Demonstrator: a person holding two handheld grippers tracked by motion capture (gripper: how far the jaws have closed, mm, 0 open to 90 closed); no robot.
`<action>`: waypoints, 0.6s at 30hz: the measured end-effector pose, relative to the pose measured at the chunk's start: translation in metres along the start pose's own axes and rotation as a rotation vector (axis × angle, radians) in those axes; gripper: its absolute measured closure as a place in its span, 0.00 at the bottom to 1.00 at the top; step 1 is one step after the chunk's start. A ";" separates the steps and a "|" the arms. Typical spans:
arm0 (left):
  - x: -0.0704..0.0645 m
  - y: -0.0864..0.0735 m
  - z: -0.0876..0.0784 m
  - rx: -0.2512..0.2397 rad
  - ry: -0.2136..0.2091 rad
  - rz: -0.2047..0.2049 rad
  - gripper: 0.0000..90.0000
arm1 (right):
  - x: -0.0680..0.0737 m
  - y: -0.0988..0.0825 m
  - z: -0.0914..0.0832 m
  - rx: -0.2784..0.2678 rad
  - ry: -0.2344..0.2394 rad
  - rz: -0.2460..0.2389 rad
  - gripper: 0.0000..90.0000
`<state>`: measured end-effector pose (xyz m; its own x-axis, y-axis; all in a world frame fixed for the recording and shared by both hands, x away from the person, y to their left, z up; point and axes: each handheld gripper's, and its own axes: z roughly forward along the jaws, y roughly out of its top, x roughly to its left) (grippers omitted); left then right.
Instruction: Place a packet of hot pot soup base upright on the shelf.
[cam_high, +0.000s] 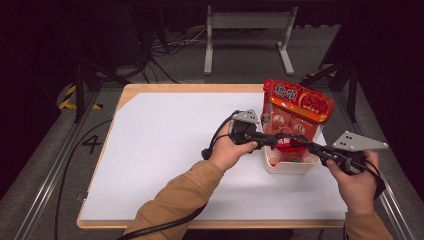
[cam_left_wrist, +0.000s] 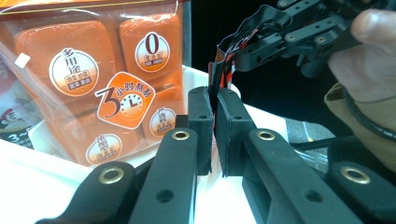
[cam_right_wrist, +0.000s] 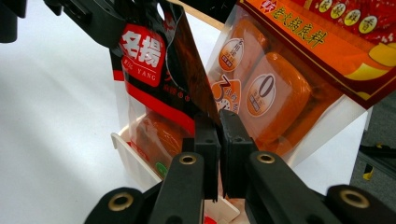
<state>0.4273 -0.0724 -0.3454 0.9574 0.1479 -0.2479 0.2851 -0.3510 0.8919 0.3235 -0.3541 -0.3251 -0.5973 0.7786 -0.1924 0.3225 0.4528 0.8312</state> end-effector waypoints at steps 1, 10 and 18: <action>0.000 0.000 0.001 0.003 0.001 0.000 0.95 | 0.000 0.000 0.000 0.001 0.001 0.000 0.95; 0.000 -0.004 0.010 0.063 0.026 0.011 0.94 | -0.002 -0.001 0.004 0.090 0.012 0.039 0.88; 0.003 -0.009 0.013 0.056 0.031 -0.005 0.78 | -0.004 -0.002 0.005 0.116 0.019 0.069 0.63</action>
<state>0.4282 -0.0805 -0.3595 0.9545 0.1778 -0.2393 0.2924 -0.4012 0.8681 0.3286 -0.3559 -0.3287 -0.5842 0.8019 -0.1255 0.4455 0.4460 0.7763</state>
